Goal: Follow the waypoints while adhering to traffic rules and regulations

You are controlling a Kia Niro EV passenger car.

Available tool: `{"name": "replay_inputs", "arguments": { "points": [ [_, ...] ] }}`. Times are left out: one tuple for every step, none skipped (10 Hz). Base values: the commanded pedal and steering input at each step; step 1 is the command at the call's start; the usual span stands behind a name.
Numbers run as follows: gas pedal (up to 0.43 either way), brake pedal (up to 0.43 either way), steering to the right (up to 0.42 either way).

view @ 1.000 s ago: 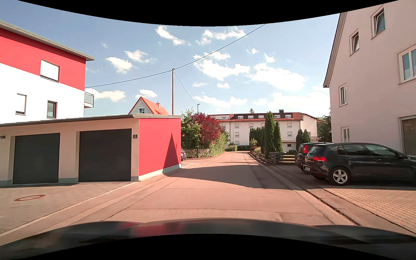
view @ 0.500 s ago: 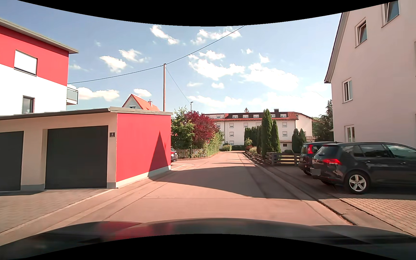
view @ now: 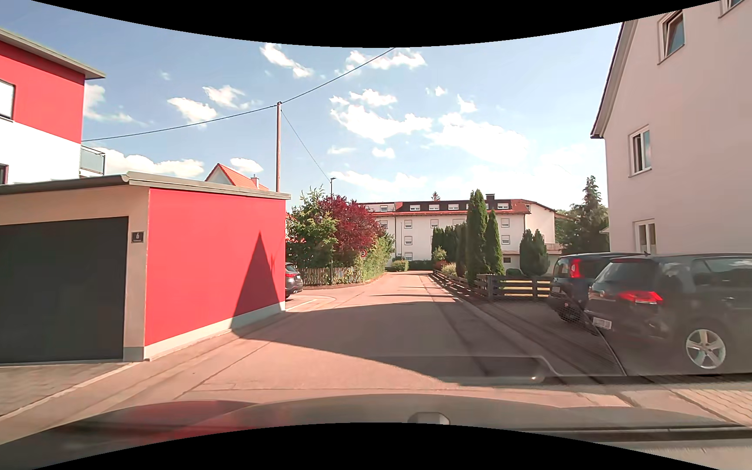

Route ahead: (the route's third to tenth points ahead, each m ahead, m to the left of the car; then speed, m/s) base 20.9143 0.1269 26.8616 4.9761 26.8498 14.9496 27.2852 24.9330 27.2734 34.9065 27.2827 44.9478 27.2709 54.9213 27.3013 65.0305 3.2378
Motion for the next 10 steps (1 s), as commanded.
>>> {"name": "replay_inputs", "arguments": {
  "points": [
    [0.079,0.0,0.066],
    [0.079,0.0,0.061],
    [0.067,0.0,0.055],
    [0.047,0.0,0.051],
    [0.028,0.0,0.047],
    [0.0,0.0,0.041],
    [0.0,0.0,0.038],
    [0.0,0.0,0.037],
    [0.0,0.0,0.035],
    [0.0,0.0,0.034]
  ]
}}
